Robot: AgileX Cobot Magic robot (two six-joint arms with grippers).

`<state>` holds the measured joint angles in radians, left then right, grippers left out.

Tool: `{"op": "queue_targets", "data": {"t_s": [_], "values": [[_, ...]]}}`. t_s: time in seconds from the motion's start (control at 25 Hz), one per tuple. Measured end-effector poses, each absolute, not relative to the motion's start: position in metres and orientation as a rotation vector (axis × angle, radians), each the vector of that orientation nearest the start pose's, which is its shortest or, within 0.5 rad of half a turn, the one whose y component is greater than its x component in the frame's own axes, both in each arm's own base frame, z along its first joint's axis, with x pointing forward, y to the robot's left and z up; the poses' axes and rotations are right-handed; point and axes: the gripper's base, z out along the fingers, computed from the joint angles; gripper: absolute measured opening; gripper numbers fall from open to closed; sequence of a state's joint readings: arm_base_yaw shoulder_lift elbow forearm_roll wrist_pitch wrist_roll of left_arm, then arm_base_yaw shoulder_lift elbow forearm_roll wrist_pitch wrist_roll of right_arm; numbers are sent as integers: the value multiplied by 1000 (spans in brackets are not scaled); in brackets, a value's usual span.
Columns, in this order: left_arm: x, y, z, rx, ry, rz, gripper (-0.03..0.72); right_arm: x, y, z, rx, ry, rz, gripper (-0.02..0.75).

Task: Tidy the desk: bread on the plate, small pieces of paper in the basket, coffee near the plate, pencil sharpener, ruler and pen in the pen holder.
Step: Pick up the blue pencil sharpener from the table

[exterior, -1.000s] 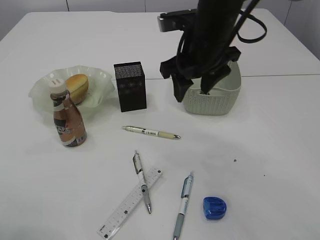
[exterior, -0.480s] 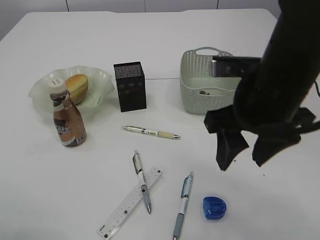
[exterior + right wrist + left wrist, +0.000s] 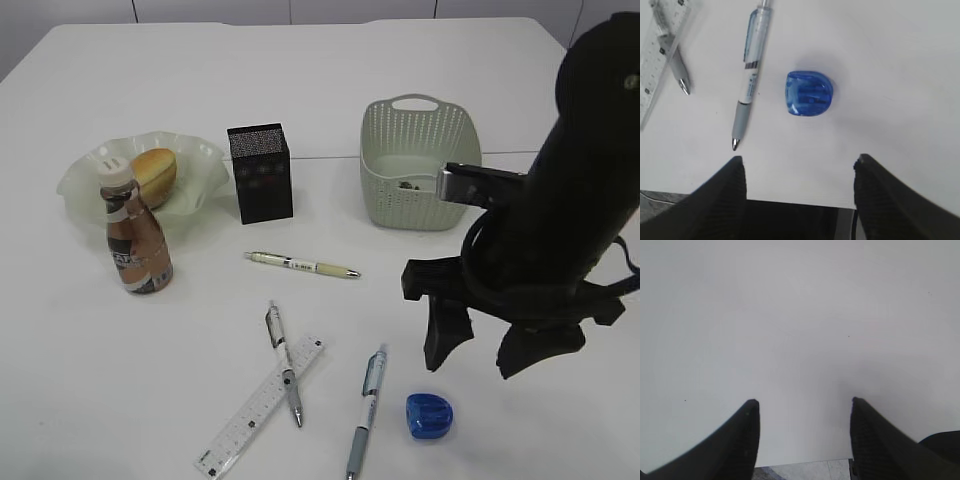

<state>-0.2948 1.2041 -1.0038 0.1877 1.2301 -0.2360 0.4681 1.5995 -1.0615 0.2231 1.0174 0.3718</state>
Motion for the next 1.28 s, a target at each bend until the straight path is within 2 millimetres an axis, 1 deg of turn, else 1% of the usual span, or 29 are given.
{"op": "queue_targets", "data": {"t_s": [0.16, 0.32, 0.6, 0.92, 1.08, 1.28], "values": [[203, -45, 307, 145, 2866, 170, 423, 261, 153, 206, 66, 3134, 324, 496], [203, -45, 307, 145, 2866, 170, 423, 266, 160, 184, 67, 3171, 292, 496], [203, -45, 307, 145, 2866, 170, 423, 273, 162, 162, 67, 3194, 245, 496], [203, -45, 307, 145, 2866, 170, 423, 272, 175, 143, -7, 3201, 201, 496], [203, -45, 307, 146, 2865, 172, 423, 272, 174, 138, -25, 3210, 173, 496], [203, -45, 307, 147, 2865, 175, 423, 274, 175, 137, -34, 3187, 174, 496]]}}
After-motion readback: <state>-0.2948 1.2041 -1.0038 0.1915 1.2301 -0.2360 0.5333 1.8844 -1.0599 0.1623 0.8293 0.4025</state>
